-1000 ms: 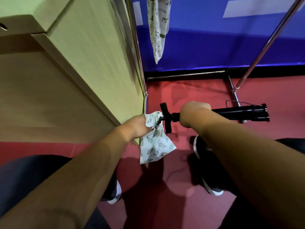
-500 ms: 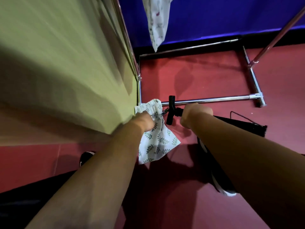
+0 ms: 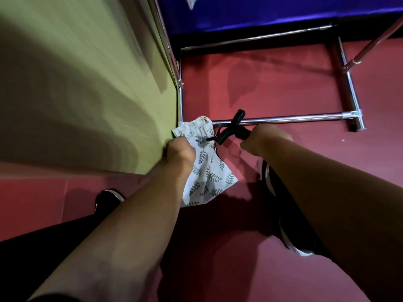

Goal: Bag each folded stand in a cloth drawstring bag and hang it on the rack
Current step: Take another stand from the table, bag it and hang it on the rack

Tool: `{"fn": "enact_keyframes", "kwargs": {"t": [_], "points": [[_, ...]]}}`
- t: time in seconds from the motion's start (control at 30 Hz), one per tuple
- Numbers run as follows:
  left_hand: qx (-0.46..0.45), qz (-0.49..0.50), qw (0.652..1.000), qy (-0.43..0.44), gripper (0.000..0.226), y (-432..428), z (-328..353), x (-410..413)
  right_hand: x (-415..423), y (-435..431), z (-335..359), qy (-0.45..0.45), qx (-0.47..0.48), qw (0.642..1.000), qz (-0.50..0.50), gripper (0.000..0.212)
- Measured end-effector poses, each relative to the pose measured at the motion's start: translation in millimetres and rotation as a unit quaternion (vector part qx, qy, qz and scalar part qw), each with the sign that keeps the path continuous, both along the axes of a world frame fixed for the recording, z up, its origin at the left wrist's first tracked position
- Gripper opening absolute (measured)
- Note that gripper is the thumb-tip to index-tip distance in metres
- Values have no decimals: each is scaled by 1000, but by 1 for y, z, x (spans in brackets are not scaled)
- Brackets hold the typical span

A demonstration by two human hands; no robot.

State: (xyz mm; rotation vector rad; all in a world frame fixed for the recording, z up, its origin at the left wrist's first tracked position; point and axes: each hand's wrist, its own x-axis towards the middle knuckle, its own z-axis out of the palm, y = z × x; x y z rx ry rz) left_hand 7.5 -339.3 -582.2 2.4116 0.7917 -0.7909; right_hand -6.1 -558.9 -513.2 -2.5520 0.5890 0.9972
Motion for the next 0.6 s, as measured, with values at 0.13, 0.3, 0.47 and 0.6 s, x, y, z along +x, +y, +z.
{"fn": "enact_keyframes", "kwargs": {"t": [0.13, 0.3, 0.47, 0.6], "points": [[-8, -3, 999, -50, 58, 6, 17, 2, 2, 2, 23, -17, 109, 988, -107, 41], [-156, -65, 985, 29, 88, 9, 74, -11, -11, 12, 68, -64, 210, 947, -233, 28], [-208, -146, 965, 64, 51, 14, 160, -35, -40, 26, 130, -53, 293, 921, -251, 20], [-205, -228, 952, 16, 29, 17, 233, -57, -59, 42, 178, -54, 297, 923, -240, 20]]}}
